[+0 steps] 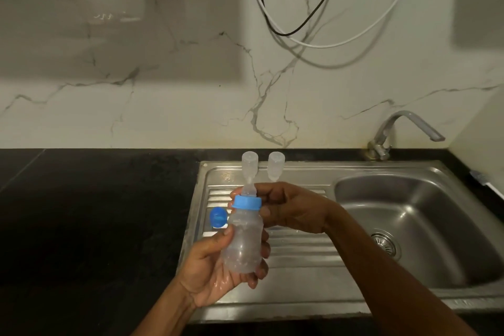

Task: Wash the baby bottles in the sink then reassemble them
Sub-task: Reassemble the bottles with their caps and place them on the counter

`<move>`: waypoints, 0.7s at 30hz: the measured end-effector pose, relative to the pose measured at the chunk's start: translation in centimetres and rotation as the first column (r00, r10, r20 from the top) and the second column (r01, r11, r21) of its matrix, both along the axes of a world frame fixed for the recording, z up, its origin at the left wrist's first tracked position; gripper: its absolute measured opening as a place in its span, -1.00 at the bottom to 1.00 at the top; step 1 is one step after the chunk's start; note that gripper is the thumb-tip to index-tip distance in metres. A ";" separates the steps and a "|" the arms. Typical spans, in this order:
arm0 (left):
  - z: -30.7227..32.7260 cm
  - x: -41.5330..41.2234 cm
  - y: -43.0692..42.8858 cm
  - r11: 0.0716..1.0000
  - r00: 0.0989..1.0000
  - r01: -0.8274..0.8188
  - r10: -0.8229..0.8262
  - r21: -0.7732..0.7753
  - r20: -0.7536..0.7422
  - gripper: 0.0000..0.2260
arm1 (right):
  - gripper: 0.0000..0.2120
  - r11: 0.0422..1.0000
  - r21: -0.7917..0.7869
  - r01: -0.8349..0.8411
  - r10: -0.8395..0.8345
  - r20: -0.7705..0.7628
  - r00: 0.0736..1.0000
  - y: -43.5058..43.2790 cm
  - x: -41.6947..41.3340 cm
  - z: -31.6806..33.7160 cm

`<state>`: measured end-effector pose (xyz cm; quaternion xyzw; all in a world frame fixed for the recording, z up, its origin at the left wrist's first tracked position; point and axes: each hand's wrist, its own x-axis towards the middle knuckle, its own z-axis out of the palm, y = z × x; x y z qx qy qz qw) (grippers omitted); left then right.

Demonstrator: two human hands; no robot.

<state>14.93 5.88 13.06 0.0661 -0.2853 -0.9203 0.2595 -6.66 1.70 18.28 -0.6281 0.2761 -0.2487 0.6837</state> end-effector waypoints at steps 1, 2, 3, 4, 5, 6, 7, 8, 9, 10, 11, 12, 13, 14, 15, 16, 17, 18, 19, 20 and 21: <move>0.1 -0.1 0.1 1.000 0.999 -0.016 0.016 -0.007 0.044 -0.51 | -0.57 1.000 -0.015 0.015 -0.015 -0.027 1.000 0.0 -0.3 0.2; 0.1 -0.5 0.1 0.997 0.989 -0.063 0.068 -0.042 0.129 -0.47 | -0.59 0.997 -0.041 0.072 -0.075 -0.076 0.994 0.2 -0.6 0.5; 0.1 -0.7 0.3 0.984 0.956 -0.142 0.164 -0.104 0.243 -0.40 | -0.61 0.985 -0.075 0.153 -0.162 -0.146 0.976 0.3 -0.4 0.6; 0.1 -1.1 0.3 0.962 0.901 -0.204 0.257 -0.183 0.350 -0.34 | -0.62 0.966 -0.131 0.222 -0.247 -0.227 0.942 0.4 -0.1 0.6; 0.1 -1.4 0.4 0.936 0.846 -0.240 0.331 -0.257 0.418 -0.31 | -0.58 0.940 -0.203 0.275 -0.328 -0.312 0.892 0.5 0.3 0.3; 0.0 -1.8 0.5 0.911 0.806 -0.264 0.389 -0.317 0.446 -0.32 | -0.51 0.919 -0.244 0.311 -0.385 -0.375 0.843 0.7 0.7 -0.1; 0.1 -2.1 0.5 0.892 0.783 -0.285 0.428 -0.351 0.451 -0.36 | -0.46 0.912 -0.237 0.335 -0.405 -0.400 0.822 0.9 1.0 -0.6; 0.1 -2.2 0.5 0.879 0.770 -0.308 0.455 -0.364 0.447 -0.41 | -0.44 0.920 -0.182 0.346 -0.391 -0.379 0.839 1.3 1.1 -1.0; 0.2 -2.2 0.4 0.871 0.759 -0.328 0.474 -0.366 0.447 -0.44 | -0.46 0.932 -0.103 0.347 -0.362 -0.310 0.879 1.6 1.0 -1.3; 0.2 -2.2 0.2 0.864 0.748 -0.341 0.488 -0.370 0.450 -0.46 | -0.49 0.934 -0.020 0.357 -0.353 -0.205 0.913 2.0 0.8 -1.3; 0.3 -2.2 0.1 0.861 0.741 -0.342 0.494 -0.376 0.455 -0.46 | -0.52 0.924 0.053 0.379 -0.374 -0.091 0.923 2.4 0.6 -1.0; 0.2 -2.1 0.0 0.859 0.738 -0.337 0.495 -0.384 0.459 -0.45 | -0.55 0.911 0.095 0.402 -0.403 -0.012 0.915 2.7 0.4 -0.7; 0.2 -2.1 0.0 0.859 0.734 -0.328 0.493 -0.393 0.467 -0.44 | -0.59 0.901 0.090 0.424 -0.427 0.018 0.904 2.8 0.4 -0.5; 0.0 -2.0 0.0 0.859 0.730 -0.320 0.492 -0.399 0.474 -0.44 | -0.62 0.898 0.050 0.438 -0.439 0.006 0.899 2.9 0.6 -0.6; -0.2 -2.0 0.0 0.860 0.728 -0.315 0.490 -0.402 0.480 -0.46 | -0.64 0.892 0.004 0.452 -0.452 -0.021 0.892 2.9 0.9 -0.9; -0.4 -1.9 0.0 0.860 0.727 -0.312 0.489 -0.403 0.482 -0.49 | -0.63 0.879 -0.034 0.475 -0.477 -0.063 0.877 2.9 1.3 -1.3; -0.5 -1.9 0.1 0.860 0.726 -0.311 0.489 -0.404 0.484 -0.53 | -0.58 0.864 -0.069 0.499 -0.503 -0.117 0.856 2.9 1.5 -1.8; -0.6 -1.9 0.2 0.860 0.725 -0.312 0.490 -0.404 0.484 -0.56 | -0.50 0.856 -0.091 0.508 -0.516 -0.165 0.840 2.9 1.6 -2.1; -0.7 -1.9 0.2 0.860 0.723 -0.314 0.491 -0.402 0.485 -0.57 | -0.42 0.861 -0.087 0.502 -0.509 -0.174 0.843 2.9 1.7 -2.3; -0.8 -2.0 0.2 0.860 0.719 -0.318 0.493 -0.398 0.490 -0.57 | -0.36 0.869 -0.029 0.494 -0.493 -0.120 0.861 2.9 1.6 -2.5; -0.9 -2.0 0.2 0.860 0.712 -0.322 0.495 -0.395 0.498 -0.56 | -0.34 0.863 0.073 0.501 -0.500 -0.028 0.866 3.0 1.5 -2.5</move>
